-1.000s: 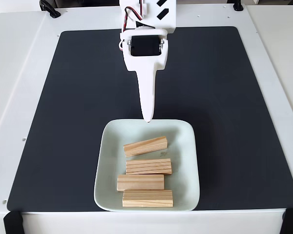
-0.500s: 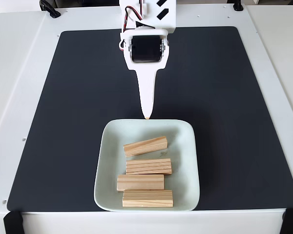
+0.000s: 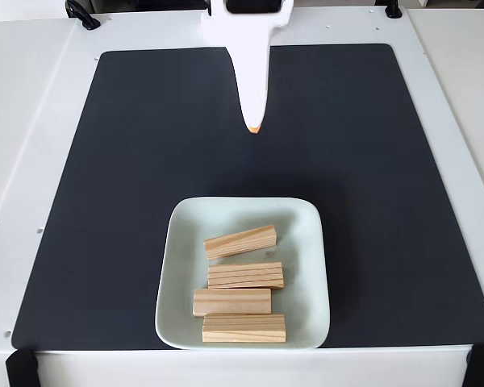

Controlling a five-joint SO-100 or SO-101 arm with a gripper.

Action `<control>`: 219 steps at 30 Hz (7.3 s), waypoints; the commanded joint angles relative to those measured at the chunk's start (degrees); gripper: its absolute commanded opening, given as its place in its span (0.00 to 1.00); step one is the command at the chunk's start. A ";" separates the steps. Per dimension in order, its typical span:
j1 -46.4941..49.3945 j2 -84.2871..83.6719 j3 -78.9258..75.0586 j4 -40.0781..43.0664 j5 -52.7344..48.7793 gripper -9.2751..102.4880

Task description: Pick up the wooden block and place them on the plate.

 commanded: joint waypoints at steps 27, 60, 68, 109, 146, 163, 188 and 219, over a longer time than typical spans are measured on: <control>2.20 64.07 56.60 -22.24 -0.35 0.08; 2.11 97.21 93.16 -4.22 22.15 0.08; 0.00 97.21 93.16 5.45 23.03 0.08; 15.82 97.12 92.99 5.45 11.60 0.08; 7.03 97.12 93.08 5.45 4.31 0.08; 6.33 97.03 92.81 5.45 4.83 0.08; 0.53 97.03 92.99 5.45 11.60 0.08; 0.79 97.03 92.81 5.45 11.34 0.08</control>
